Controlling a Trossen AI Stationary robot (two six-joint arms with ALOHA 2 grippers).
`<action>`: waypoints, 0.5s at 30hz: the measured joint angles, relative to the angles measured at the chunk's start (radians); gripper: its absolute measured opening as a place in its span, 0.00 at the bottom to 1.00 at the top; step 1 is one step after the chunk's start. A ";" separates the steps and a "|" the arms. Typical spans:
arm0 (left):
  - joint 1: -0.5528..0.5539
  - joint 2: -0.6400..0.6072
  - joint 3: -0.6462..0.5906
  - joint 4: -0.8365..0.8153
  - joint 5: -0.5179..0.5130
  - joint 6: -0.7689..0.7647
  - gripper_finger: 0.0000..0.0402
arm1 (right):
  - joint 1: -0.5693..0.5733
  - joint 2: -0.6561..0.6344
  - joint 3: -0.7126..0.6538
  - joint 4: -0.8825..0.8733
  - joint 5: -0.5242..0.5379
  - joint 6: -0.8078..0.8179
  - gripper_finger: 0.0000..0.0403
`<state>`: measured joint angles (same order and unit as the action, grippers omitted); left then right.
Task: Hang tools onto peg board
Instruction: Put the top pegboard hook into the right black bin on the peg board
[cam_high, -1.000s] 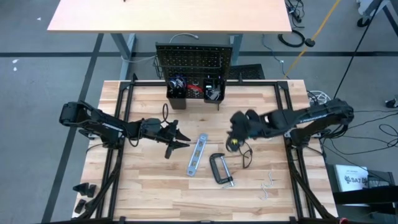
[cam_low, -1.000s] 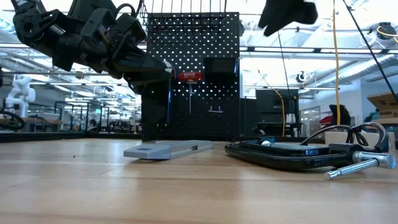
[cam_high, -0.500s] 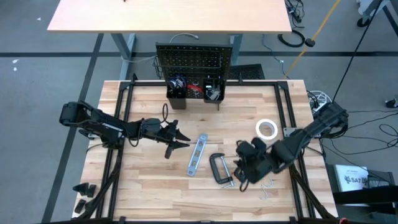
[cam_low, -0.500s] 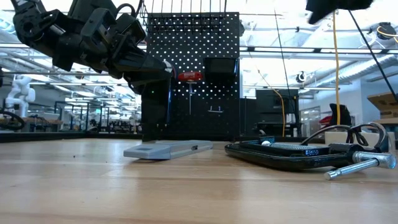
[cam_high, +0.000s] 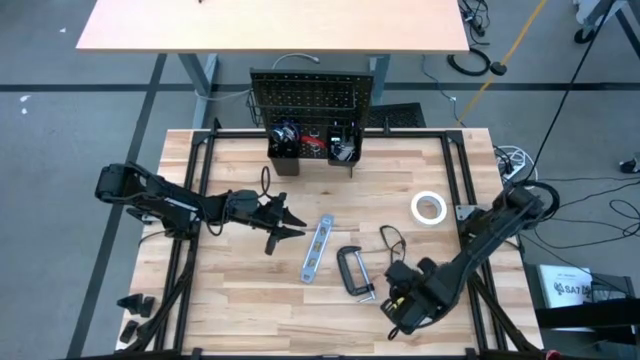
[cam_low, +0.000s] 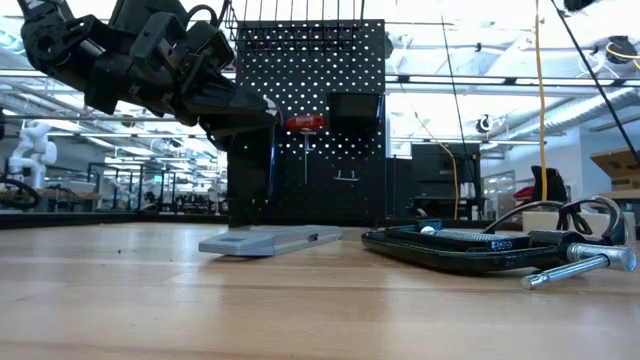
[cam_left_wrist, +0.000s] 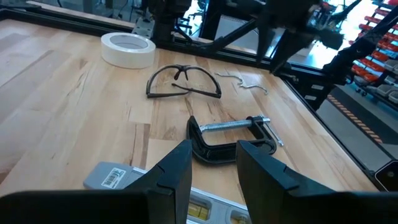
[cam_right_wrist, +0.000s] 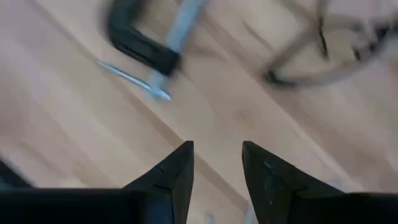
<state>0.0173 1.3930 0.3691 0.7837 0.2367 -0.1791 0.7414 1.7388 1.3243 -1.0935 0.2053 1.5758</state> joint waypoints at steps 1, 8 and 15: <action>0.000 0.000 0.000 0.000 0.000 0.000 0.30 | 0.007 0.013 0.000 -0.028 -0.027 0.027 0.32; 0.000 0.000 0.000 0.002 0.000 -0.001 0.30 | 0.061 0.009 -0.014 -0.186 -0.100 0.171 0.32; 0.000 0.000 0.000 0.002 0.000 -0.001 0.30 | 0.135 -0.145 -0.283 0.004 -0.111 0.341 0.32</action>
<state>0.0170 1.3930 0.3691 0.7860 0.2365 -0.1799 0.8765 1.5937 1.0412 -1.0898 0.0943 1.9165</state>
